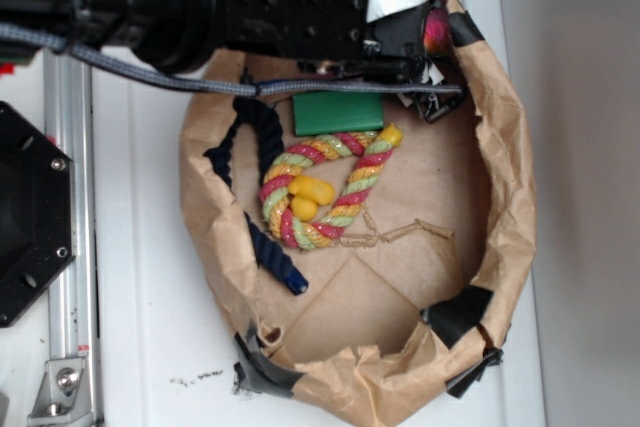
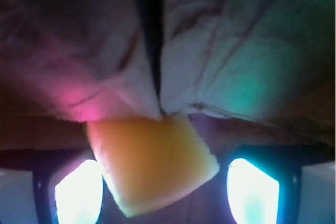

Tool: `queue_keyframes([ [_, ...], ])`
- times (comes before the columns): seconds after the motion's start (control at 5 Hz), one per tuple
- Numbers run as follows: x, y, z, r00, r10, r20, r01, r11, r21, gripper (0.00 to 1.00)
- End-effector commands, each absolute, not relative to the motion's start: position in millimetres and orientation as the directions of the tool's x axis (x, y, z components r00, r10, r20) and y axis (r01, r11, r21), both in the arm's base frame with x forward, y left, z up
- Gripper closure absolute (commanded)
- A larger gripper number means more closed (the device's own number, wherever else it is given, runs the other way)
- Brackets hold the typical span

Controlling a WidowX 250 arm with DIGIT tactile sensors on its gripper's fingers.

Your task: Grab the green sponge.

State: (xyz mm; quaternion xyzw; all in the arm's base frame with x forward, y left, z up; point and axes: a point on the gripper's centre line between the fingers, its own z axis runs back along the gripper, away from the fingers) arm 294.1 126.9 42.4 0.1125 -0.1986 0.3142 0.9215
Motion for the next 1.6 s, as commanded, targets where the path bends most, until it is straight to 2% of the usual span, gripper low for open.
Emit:
queue_keyframes([
  [0.0,291,132,62,0.694,0.526,0.492,-0.638,0.766,0.08,1.0],
  [0.6,286,122,63,0.728,0.48,0.489,-0.597,0.795,0.108,1.0],
  [1.0,283,111,72,0.751,0.433,0.499,-0.548,0.83,0.103,1.0],
  [1.4,269,51,125,0.832,0.312,0.459,-0.329,0.943,-0.044,1.0],
])
